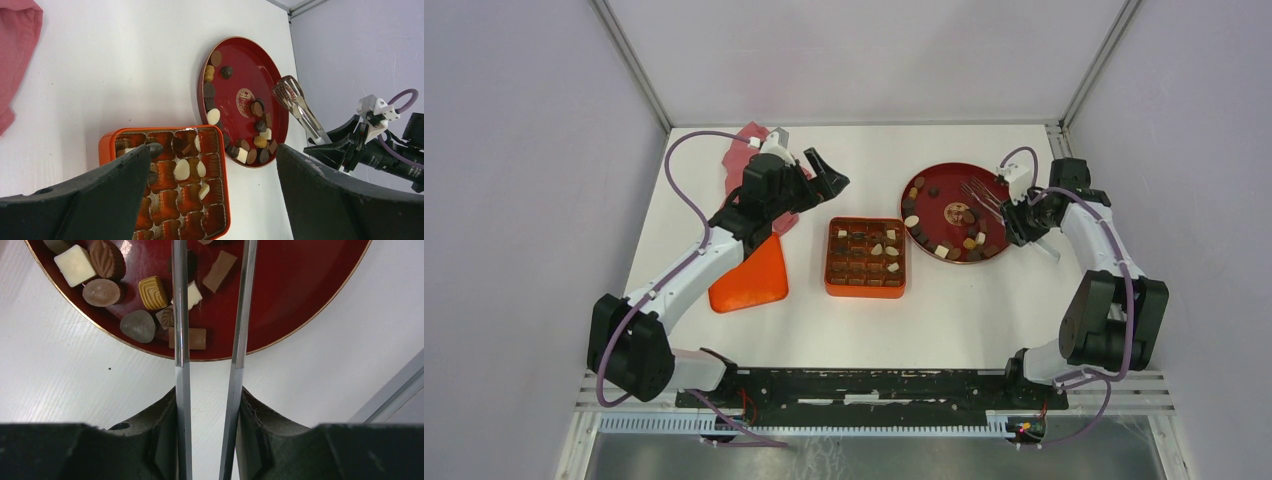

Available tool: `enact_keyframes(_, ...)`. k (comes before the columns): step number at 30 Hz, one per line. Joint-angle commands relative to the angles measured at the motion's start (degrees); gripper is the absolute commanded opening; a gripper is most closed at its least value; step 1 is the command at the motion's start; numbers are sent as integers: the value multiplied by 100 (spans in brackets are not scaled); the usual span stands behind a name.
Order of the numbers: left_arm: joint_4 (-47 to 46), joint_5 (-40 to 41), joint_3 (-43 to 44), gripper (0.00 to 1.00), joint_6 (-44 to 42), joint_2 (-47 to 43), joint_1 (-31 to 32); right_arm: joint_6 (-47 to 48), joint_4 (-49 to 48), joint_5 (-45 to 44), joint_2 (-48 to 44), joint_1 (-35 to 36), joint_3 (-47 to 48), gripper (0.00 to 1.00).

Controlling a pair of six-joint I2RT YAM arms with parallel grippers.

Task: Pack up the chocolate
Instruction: Pick up the fake chocolate from the plate.

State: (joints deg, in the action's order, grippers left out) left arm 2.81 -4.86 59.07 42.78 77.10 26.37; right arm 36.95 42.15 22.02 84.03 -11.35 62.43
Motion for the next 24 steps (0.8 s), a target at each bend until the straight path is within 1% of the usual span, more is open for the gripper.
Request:
enact_keyframes(1,-105,-15,62,100,-1,-252,-8,240,165,-136,237,-15,353,42)
enact_keyframes(5,-97,3,26,100,32,-258,-13,401,275,-412,356,-16,343,42)
enact_keyframes(13,-140,-31,35,99,55,-163,-8,723,687,-517,91,-15,265,40)
enact_keyframes(17,-183,-78,25,99,80,-111,-8,704,644,-543,-19,-16,79,37)
enact_keyframes(24,-204,-103,-11,99,87,-105,-9,681,713,-517,-66,-2,1,36)
